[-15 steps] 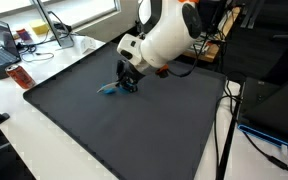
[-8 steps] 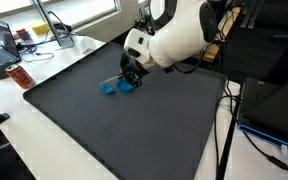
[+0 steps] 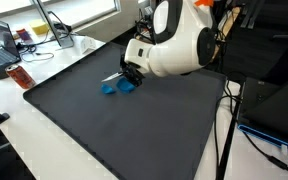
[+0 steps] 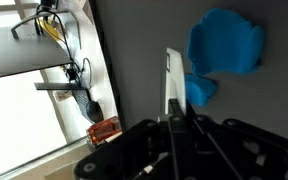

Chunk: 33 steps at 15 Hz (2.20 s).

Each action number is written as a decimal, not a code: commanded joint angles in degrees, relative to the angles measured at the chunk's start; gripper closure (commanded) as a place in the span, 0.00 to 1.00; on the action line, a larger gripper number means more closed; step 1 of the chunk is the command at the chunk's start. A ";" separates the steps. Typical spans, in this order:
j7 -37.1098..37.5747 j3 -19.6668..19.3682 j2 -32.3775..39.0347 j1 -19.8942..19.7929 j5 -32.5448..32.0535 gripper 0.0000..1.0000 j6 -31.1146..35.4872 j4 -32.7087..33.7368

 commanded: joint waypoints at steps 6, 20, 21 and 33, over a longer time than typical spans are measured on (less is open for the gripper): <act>-6.34 0.79 3.14 -2.29 0.37 0.99 -1.50 3.47; -32.51 2.54 -7.94 -12.43 16.00 0.99 14.56 -2.92; -34.48 2.18 -8.53 -12.66 17.63 0.99 15.23 -3.33; -61.91 2.81 -15.41 -17.79 33.21 0.99 24.62 -9.61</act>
